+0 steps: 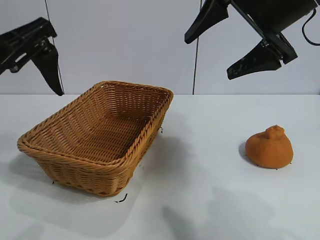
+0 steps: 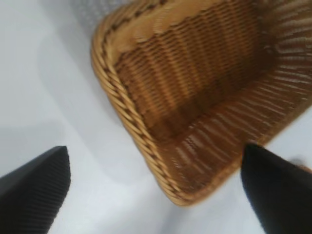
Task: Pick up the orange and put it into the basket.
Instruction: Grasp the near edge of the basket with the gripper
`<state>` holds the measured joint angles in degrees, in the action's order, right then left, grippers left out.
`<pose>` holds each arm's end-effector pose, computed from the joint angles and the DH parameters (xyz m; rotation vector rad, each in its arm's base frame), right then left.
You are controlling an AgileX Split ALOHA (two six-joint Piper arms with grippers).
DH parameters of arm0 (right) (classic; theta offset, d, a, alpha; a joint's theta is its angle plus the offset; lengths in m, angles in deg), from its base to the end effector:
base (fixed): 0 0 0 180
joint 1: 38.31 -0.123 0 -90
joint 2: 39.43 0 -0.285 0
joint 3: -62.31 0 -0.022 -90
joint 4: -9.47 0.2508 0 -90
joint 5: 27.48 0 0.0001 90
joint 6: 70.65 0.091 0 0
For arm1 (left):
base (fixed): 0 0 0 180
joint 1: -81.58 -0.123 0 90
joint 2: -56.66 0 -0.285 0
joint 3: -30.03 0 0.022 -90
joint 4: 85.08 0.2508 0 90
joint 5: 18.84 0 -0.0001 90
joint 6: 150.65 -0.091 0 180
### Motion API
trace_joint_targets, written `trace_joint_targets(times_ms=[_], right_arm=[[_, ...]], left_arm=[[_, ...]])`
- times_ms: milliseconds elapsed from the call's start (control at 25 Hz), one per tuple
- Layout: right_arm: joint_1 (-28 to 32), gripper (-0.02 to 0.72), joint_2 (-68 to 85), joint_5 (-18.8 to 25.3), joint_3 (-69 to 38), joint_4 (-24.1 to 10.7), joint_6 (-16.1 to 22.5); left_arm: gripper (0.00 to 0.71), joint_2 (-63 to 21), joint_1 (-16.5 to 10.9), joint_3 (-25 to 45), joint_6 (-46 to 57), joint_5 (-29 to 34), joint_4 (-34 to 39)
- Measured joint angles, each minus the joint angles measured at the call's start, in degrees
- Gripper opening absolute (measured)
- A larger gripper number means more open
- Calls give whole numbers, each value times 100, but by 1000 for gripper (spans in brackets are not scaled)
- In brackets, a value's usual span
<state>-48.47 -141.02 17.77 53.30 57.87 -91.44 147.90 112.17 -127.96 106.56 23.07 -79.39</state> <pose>0.3306 0.1084 0.2718 -0.0682 2.5381 0.9004 0.2472 -0.1391 0.2468 -1.0273 2.5932 -0.4282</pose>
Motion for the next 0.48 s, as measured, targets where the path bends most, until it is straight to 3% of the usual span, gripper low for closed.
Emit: trace_joint_targets(times_ms=[160, 480], right_arm=[[0, 696, 0, 0, 0, 0, 0], [0, 696, 0, 0, 0, 0, 0]], left_arm=[[680, 371, 139, -437, 262, 343, 12], [646, 960, 163, -529, 1544, 392, 23]])
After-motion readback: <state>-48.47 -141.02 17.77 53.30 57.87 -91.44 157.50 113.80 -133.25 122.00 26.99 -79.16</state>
